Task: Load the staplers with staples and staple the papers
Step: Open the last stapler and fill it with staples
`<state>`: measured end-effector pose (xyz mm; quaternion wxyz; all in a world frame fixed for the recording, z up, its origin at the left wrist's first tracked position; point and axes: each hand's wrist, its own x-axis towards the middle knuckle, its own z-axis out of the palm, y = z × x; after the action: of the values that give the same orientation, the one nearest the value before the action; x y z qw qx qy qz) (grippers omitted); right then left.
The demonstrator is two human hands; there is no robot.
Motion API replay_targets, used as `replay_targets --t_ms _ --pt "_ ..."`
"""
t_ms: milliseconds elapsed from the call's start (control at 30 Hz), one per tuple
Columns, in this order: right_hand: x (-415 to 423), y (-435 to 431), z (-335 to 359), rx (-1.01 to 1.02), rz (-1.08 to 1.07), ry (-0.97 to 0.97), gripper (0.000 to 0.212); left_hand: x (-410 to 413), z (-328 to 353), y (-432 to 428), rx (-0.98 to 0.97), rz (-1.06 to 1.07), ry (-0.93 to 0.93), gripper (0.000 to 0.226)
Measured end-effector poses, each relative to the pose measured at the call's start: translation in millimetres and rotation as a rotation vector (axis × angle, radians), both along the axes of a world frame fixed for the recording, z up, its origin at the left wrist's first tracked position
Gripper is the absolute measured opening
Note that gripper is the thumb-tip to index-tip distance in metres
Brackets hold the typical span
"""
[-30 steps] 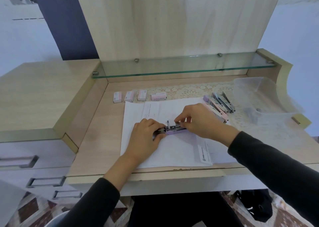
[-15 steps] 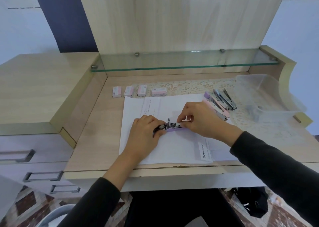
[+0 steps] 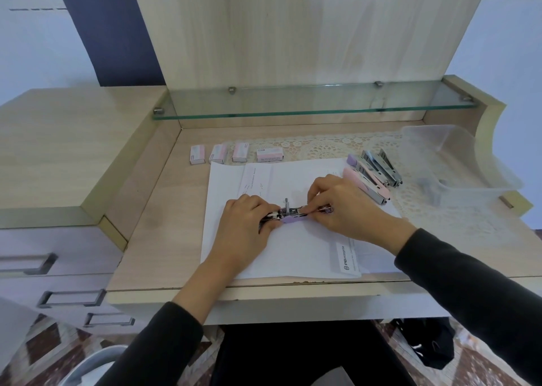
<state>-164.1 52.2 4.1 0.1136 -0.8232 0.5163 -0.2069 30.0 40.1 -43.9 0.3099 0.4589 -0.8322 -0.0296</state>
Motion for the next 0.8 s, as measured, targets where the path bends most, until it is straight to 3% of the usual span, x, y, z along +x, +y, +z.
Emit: replay_targets --t_ms 300,500,800 --pt "-32 -1 5 0.024 -0.061 0.026 0.01 1 -4 -2 -0.038 -0.004 0.029 0.026" --pt "-33 3 -2 0.102 -0.123 -0.151 0.018 2 -3 -1 -0.07 -0.038 0.036 0.032" --pt "-25 3 -23 0.057 -0.184 -0.326 0.017 1 -1 2 -0.201 -0.079 0.011 0.037"
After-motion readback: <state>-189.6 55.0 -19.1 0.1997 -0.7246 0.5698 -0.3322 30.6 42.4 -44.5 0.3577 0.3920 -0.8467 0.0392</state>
